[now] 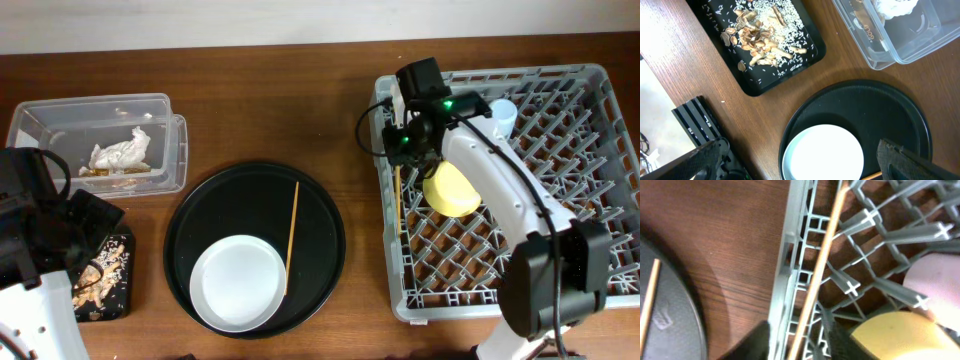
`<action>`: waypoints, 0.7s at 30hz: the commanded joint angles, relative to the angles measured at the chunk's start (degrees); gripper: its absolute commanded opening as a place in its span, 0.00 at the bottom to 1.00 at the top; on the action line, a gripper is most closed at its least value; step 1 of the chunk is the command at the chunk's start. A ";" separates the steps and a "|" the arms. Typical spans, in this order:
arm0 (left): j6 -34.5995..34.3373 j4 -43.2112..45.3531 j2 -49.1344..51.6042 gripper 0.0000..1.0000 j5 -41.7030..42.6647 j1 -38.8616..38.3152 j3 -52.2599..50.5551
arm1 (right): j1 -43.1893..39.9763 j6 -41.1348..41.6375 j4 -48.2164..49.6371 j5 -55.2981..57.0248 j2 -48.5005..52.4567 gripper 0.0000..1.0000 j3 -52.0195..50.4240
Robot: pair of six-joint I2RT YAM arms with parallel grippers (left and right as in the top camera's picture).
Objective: Sort waste into correct bins and load items into the dishwasher rack
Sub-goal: 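Carry the chopstick to the rack and drop it in, then return the right gripper to the tray and grasp the second chopstick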
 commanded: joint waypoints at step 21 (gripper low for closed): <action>0.31 -0.04 0.02 0.99 -0.22 0.35 0.20 | 24.50 30.84 9.29 3.67 12.20 0.48 -0.68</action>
